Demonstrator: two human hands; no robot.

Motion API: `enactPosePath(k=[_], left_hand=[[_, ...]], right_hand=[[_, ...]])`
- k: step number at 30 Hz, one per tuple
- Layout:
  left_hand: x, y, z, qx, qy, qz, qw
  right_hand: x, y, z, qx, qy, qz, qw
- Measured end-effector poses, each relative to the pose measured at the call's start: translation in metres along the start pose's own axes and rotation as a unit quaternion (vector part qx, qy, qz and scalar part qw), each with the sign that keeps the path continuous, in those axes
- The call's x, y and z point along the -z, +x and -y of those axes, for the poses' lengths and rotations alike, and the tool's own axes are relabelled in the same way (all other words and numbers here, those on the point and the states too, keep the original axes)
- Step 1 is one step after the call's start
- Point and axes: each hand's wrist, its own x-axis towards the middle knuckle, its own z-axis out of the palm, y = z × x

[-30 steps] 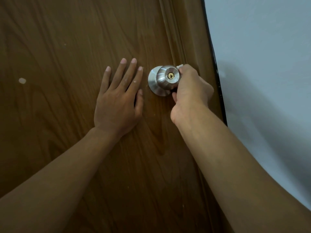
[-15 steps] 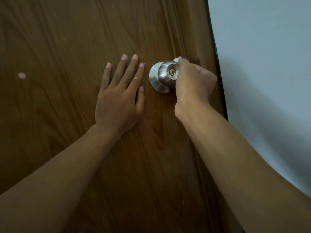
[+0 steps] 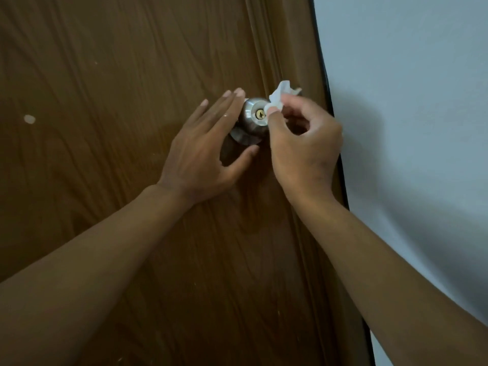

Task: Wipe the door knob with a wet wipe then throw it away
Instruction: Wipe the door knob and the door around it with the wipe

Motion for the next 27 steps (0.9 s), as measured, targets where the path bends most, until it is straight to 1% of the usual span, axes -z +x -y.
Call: enactPosePath(k=[2, 4, 8, 11, 14, 16, 21, 25, 27], left_hand=[[-0.004, 0.010, -0.007, 0.011, -0.050, -0.002, 0.999], [-0.007, 0.017, -0.011, 0.009, -0.080, -0.026, 0.996], [-0.006, 0.023, -0.011, -0.013, -0.119, -0.071, 0.990], [-0.004, 0.024, -0.013, -0.002, -0.146, -0.083, 0.986], [-0.002, 0.024, -0.015, 0.004, -0.160, -0.081, 0.984], [-0.001, 0.024, -0.013, 0.008, -0.149, -0.084, 0.985], [-0.002, 0.023, -0.010, 0.018, -0.152, -0.079, 0.985], [-0.002, 0.023, -0.012, 0.023, -0.145, -0.084, 0.986], [-0.002, 0.023, -0.013, 0.025, -0.138, -0.084, 0.987]], right_hand=[[0.003, -0.001, -0.001, 0.057, -0.046, 0.022, 0.997], [0.005, -0.001, -0.004, 0.100, -0.078, 0.045, 0.991], [0.004, 0.003, -0.005, 0.149, -0.123, 0.070, 0.979], [0.002, 0.007, -0.001, 0.189, -0.134, 0.093, 0.968], [0.003, 0.011, -0.002, 0.206, -0.154, 0.083, 0.963], [0.003, 0.008, -0.006, 0.216, -0.163, 0.068, 0.960], [0.002, -0.002, -0.005, 0.196, -0.124, 0.090, 0.969], [0.001, 0.012, 0.000, 0.200, -0.151, 0.092, 0.964], [0.002, 0.016, 0.000, 0.193, -0.163, 0.080, 0.964]])
